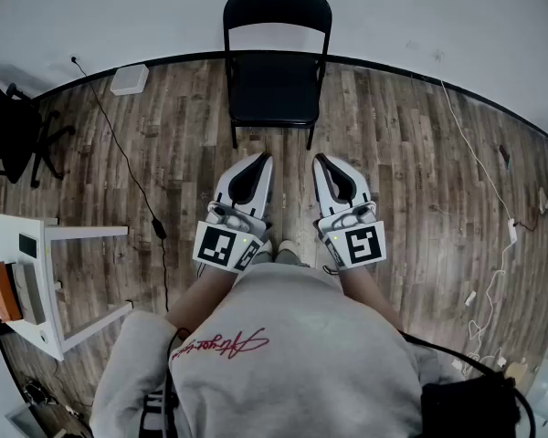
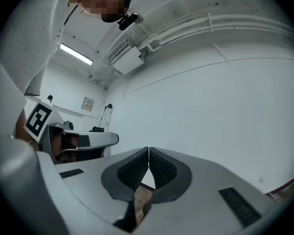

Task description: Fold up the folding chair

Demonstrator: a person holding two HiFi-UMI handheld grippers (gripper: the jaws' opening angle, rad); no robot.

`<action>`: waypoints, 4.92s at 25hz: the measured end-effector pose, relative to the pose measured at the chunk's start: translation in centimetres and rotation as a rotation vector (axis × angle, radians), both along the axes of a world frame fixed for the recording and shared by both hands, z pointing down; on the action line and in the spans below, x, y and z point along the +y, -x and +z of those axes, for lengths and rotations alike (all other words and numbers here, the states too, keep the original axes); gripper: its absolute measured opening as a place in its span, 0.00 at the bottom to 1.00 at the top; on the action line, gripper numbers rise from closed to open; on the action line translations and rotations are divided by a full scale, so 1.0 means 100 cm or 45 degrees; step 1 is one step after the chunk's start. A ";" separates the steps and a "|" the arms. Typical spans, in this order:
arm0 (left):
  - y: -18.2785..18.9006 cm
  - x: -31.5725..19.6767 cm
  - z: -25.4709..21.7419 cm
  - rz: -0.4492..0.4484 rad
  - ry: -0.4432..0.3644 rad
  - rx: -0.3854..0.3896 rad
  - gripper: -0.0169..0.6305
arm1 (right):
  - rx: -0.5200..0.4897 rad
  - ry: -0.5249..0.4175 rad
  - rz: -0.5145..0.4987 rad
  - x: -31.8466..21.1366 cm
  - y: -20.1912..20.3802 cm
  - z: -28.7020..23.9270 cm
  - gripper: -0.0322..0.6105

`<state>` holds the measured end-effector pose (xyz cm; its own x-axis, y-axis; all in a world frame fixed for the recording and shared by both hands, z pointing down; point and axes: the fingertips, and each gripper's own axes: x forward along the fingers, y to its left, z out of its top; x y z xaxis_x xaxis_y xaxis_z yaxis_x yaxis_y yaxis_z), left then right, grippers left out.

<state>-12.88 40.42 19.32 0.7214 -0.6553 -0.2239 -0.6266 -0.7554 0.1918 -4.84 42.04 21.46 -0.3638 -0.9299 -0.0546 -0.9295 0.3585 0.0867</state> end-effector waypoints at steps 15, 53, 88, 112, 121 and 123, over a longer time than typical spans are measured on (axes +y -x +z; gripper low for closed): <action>-0.013 0.001 0.001 0.021 0.012 -0.015 0.05 | 0.005 0.023 -0.003 -0.001 -0.003 0.003 0.08; -0.089 -0.205 0.043 -0.006 0.159 -0.090 0.05 | 0.167 -0.011 -0.025 -0.212 -0.078 0.024 0.08; -0.105 -0.269 0.527 -0.668 1.899 0.207 0.53 | 0.434 0.807 0.209 -0.493 -0.273 0.382 0.42; -0.100 -0.277 0.597 -0.398 1.715 0.597 0.72 | 0.433 0.688 0.125 -0.554 -0.286 0.446 0.42; -0.120 -0.310 0.589 -0.334 1.760 0.920 0.61 | 0.414 0.683 0.140 -0.558 -0.289 0.448 0.28; -0.120 -0.310 0.590 -0.329 1.769 0.925 0.60 | 0.384 0.677 0.135 -0.560 -0.288 0.447 0.27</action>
